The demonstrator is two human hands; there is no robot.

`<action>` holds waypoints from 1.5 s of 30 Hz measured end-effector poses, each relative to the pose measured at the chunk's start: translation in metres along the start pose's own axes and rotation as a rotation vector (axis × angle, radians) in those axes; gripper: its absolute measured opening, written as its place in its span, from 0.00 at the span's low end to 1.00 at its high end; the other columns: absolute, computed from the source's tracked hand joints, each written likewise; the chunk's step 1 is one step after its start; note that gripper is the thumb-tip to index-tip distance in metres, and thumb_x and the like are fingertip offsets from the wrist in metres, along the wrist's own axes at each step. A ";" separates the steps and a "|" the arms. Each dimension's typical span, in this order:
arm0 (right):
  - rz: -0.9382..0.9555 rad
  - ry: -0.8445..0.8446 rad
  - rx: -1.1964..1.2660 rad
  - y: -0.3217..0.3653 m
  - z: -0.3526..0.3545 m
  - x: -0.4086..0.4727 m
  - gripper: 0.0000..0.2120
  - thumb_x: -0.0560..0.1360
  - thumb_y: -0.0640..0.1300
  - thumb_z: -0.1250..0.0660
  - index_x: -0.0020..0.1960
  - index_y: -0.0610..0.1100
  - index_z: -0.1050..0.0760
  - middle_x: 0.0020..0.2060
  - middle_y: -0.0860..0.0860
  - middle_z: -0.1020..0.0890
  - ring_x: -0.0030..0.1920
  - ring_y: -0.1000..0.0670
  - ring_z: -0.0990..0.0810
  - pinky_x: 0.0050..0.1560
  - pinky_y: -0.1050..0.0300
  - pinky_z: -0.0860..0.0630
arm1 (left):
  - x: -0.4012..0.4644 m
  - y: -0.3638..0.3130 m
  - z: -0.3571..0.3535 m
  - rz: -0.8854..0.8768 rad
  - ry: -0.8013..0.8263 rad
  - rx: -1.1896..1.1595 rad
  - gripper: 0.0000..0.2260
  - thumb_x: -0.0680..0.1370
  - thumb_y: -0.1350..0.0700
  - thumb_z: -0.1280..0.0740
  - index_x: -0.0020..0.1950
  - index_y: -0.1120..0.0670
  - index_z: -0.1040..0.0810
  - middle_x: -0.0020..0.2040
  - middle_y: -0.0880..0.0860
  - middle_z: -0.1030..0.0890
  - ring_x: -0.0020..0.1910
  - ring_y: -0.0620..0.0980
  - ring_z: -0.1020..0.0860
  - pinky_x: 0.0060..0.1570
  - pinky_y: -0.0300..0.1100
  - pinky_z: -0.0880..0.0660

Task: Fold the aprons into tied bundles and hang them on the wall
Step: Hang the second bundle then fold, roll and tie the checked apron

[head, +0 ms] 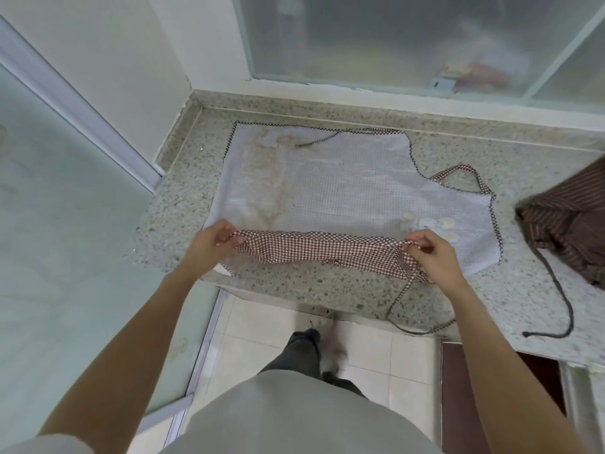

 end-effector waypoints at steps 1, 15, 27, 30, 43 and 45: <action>0.001 -0.020 0.025 0.003 0.004 0.001 0.06 0.71 0.35 0.30 0.45 0.44 0.23 0.39 0.52 0.21 0.38 0.67 0.25 0.42 0.76 0.31 | 0.003 -0.005 0.008 -0.028 -0.036 0.007 0.03 0.77 0.59 0.34 0.48 0.57 0.25 0.42 0.53 0.21 0.41 0.48 0.25 0.37 0.28 0.32; -0.011 -0.391 -0.076 0.077 0.050 0.130 0.09 0.76 0.42 0.35 0.54 0.38 0.22 0.49 0.43 0.18 0.51 0.44 0.22 0.54 0.52 0.28 | 0.170 -0.081 0.073 -0.276 -0.266 0.334 0.10 0.81 0.55 0.43 0.57 0.54 0.24 0.56 0.55 0.21 0.48 0.58 0.22 0.44 0.48 0.27; -0.300 -0.410 -0.404 0.063 0.020 0.294 0.11 0.79 0.43 0.39 0.58 0.39 0.25 0.52 0.39 0.19 0.53 0.39 0.22 0.51 0.52 0.28 | 0.371 -0.060 0.022 -0.207 0.006 0.565 0.12 0.79 0.55 0.42 0.56 0.51 0.20 0.53 0.55 0.18 0.53 0.59 0.21 0.57 0.52 0.28; -0.337 -0.336 -0.527 0.040 0.004 0.320 0.11 0.78 0.44 0.39 0.58 0.41 0.24 0.51 0.40 0.19 0.52 0.39 0.22 0.50 0.51 0.26 | 0.394 -0.050 0.002 -0.225 0.011 0.610 0.12 0.79 0.56 0.42 0.57 0.52 0.20 0.55 0.55 0.18 0.54 0.59 0.22 0.58 0.51 0.30; 0.337 -0.255 -0.962 0.079 -0.061 0.355 0.07 0.70 0.36 0.30 0.48 0.40 0.21 0.46 0.41 0.19 0.46 0.38 0.21 0.46 0.46 0.24 | 0.405 -0.044 -0.018 -0.424 -0.026 0.653 0.10 0.73 0.61 0.32 0.54 0.55 0.22 0.50 0.56 0.20 0.47 0.60 0.22 0.47 0.53 0.26; 0.433 -0.158 -0.876 0.099 -0.086 0.357 0.04 0.73 0.40 0.31 0.47 0.42 0.20 0.44 0.44 0.18 0.42 0.41 0.19 0.38 0.51 0.23 | 0.393 -0.059 -0.029 -0.535 -0.028 0.628 0.13 0.71 0.62 0.30 0.54 0.55 0.21 0.50 0.56 0.20 0.48 0.60 0.22 0.49 0.53 0.26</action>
Point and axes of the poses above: each hand's wrist, its own x-axis towards the middle knuckle, its own z-axis out of the back of the hand, y = z × x, the point moved 8 cm from there along x, towards the middle knuckle
